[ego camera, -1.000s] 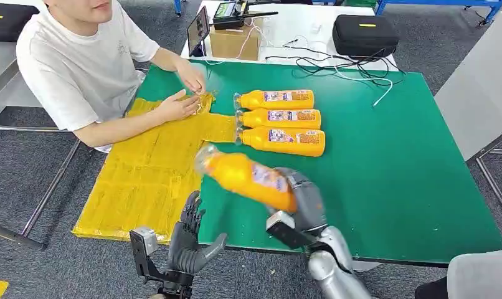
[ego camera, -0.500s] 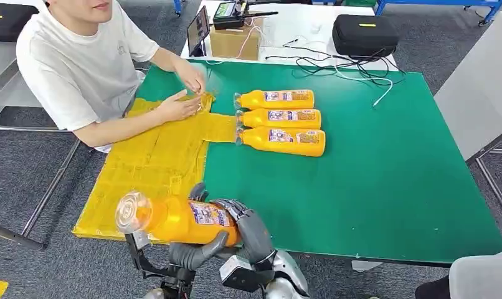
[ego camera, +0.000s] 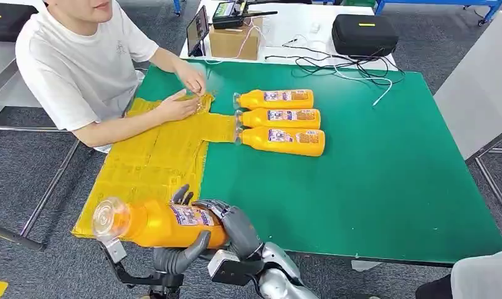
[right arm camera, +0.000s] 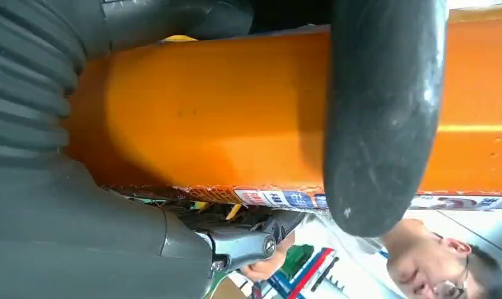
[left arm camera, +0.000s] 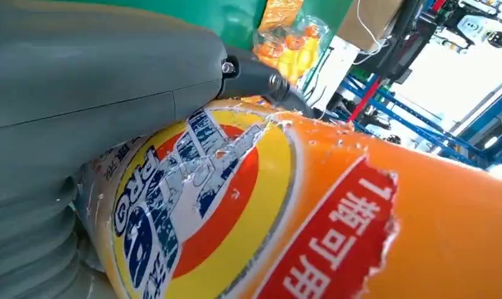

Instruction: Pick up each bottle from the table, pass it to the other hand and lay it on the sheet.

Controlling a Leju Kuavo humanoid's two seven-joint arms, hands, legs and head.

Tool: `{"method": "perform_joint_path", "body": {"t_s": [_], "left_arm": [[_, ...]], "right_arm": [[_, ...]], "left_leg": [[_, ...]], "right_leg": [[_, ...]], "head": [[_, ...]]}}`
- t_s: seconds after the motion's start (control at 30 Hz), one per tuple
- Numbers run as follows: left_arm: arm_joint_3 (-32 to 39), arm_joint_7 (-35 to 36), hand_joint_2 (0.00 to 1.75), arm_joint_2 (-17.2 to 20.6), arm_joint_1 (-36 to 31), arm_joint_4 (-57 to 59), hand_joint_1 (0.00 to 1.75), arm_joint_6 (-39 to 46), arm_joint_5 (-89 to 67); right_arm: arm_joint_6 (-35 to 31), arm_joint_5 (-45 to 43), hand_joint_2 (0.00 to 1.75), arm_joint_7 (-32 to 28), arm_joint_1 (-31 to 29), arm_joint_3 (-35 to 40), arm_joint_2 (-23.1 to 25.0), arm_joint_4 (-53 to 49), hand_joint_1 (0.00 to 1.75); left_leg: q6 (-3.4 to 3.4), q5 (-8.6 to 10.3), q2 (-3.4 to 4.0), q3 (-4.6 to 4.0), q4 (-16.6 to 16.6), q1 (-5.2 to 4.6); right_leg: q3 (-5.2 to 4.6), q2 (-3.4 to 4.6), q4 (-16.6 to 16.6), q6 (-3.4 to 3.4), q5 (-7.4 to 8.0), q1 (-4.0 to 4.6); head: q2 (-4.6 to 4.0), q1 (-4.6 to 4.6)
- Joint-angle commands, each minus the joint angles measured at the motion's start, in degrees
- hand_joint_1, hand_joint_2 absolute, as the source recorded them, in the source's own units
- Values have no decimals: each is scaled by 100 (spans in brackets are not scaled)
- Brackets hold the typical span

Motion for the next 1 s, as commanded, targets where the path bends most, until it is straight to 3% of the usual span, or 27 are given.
{"method": "perform_joint_path", "body": {"t_s": [0.03, 0.33, 0.37, 0.4, 0.43, 0.5, 0.57, 0.6, 0.67, 0.77, 0.9, 1.0], "left_arm": [[-156, -24, 175, 58, -359, -106, 175, -191, -37], [-161, -44, 175, 53, -368, -87, 175, -193, -59], [-158, -50, 175, 42, -369, -75, 175, -200, -60], [-152, -10, 175, 47, -360, -87, 175, -368, 58], [-151, -16, 175, 65, -358, -150, 175, -569, 160], [33, 102, 175, -9, -298, -223, 175, -645, 364], [268, 485, 175, -70, -316, -186, 175, -42, 124], [352, 631, 175, -105, -364, -70, 175, 454, -155], [361, 206, 175, -133, -611, 398, 175, 2037, -1485], [471, -219, 175, -157, -883, 1126, 175, 3074, -2343], [602, -132, 175, -138, -950, 1438, 175, 3508, -3123], [1575, -176, 175, -515, -1021, 1787, 175, 3508, -4922]], "right_arm": [[223, 44, 175, 26, 100, 382, -85, 537, 175], [287, -13, 175, 26, 102, 360, -82, 531, 175], [455, -149, 175, 25, 107, 316, -72, 516, 38], [672, -293, 175, 64, 123, 273, -74, 441, 0], [689, -269, 0, 33, 91, 304, -65, 366, 0], [499, -434, 0, -152, 243, 79, -39, 38, 0], [366, -442, 0, -107, 620, -67, -257, -519, 0], [326, -455, 0, -81, 760, -110, -323, -649, 0], [46, -390, 0, -171, 987, -112, -427, -718, 0], [-242, -510, 0, -401, 1090, -165, -377, -453, 0], [-471, -644, 0, -495, 1197, -134, -415, -281, 0], [-500, -756, 0, -549, 1188, -146, -451, -259, 0]], "left_leg": [[-8, 0, -18, 10, -4, 8], [-8, 1, -18, 8, -3, 8], [-6, 1, -15, 6, -4, 6], [-5, 1, -12, 4, -3, 4], [-8, 0, -17, 7, -3, 8], [-10, -3, -17, 7, 2, 10], [-7, -2, -15, 1, 2, 7], [-10, -4, -23, 3, 3, 10], [-6, 4, -35, 7, -6, 5], [-6, 4, -39, 7, -9, 3], [-11, 3, -30, 10, -12, 4], [-9, 0, -16, 14, -13, 5]], "right_leg": [[19, -20, -8, -10, -5, 8], [17, -21, -8, -10, -3, 10], [13, -18, -7, -7, -3, 7], [8, -14, -5, -5, -2, 4], [15, -20, -7, -9, -4, 9], [16, -20, -3, -12, -6, 11], [9, -17, -2, -8, -5, 7], [15, -26, -2, -12, -10, 11], [19, -40, -10, -7, -7, 6], [20, -30, -12, -7, -3, 4], [25, -29, -12, -11, -4, 5], [23, -11, -17, -9, 0, 6]], "head": [[0, 0], [0, 0], [2, 0], [0, 0], [0, 0], [0, 0], [2, 2], [0, 0], [0, 0], [0, 2], [0, 0], [0, 0]]}}
